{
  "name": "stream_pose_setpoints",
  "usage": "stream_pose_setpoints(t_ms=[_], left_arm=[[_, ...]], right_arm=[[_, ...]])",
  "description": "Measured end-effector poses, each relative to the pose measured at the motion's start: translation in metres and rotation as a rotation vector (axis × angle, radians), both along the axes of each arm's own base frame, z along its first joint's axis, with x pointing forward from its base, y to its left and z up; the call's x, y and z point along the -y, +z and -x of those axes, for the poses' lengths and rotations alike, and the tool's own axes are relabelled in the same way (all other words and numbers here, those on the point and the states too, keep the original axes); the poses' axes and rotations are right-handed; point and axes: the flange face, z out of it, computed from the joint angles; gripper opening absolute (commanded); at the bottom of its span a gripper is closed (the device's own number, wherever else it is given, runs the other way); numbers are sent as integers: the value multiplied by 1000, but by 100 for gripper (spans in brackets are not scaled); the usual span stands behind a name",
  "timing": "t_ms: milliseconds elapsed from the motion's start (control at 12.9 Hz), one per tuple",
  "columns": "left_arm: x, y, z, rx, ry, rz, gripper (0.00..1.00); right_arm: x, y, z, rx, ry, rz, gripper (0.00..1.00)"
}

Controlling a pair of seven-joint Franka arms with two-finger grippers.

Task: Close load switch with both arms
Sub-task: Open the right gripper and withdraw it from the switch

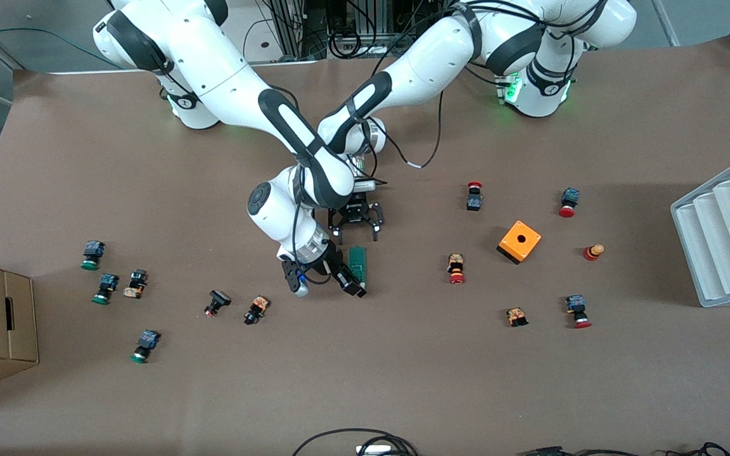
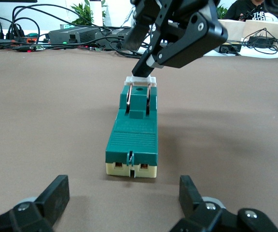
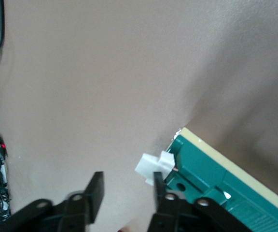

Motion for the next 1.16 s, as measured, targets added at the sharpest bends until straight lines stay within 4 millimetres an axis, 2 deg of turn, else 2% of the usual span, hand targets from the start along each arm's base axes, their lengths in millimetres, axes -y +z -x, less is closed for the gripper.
stream_pose_setpoints(t_ms=[232, 542, 852, 1162], left_arm=[[0, 0, 0, 1, 0, 0, 100], [0, 0, 0, 1, 0, 0, 100], [0, 0, 0, 3, 0, -1, 100], [0, -1, 0, 3, -1, -1, 100]], right_arm=[[-5, 18, -3, 19, -3, -23, 100], [-10, 54, -5, 35, -7, -69, 100], [-10, 82, -4, 44, -1, -100, 100], [-2, 132, -6, 42, 28, -158, 100]])
